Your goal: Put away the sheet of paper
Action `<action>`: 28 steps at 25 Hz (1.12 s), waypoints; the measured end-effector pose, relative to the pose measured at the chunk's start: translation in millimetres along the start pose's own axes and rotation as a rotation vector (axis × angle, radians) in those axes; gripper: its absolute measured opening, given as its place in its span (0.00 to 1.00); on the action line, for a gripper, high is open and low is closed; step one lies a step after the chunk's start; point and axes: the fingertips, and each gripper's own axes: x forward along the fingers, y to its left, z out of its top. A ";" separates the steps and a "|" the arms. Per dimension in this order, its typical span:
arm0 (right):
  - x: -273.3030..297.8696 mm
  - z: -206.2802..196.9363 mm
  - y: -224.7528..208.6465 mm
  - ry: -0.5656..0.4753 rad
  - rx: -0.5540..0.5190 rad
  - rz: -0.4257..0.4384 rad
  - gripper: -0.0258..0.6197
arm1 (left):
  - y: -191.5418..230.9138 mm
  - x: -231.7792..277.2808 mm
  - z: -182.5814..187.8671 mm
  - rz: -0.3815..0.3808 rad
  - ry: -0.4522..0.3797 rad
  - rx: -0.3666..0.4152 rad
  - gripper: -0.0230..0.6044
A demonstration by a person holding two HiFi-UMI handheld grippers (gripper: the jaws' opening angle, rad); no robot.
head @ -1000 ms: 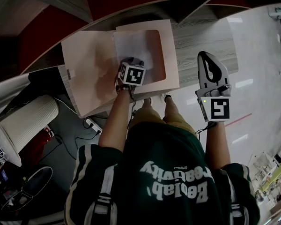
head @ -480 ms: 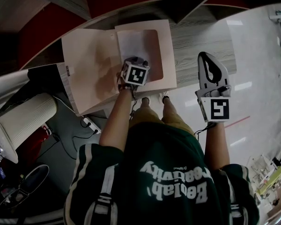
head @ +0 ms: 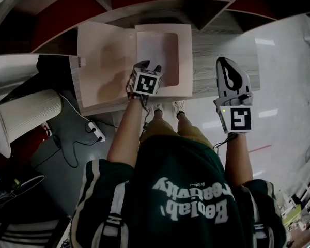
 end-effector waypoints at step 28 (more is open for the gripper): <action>-50.4 46.3 20.9 -0.142 0.007 0.234 0.10 | -70.8 -212.3 48.7 0.246 -0.418 -0.093 0.34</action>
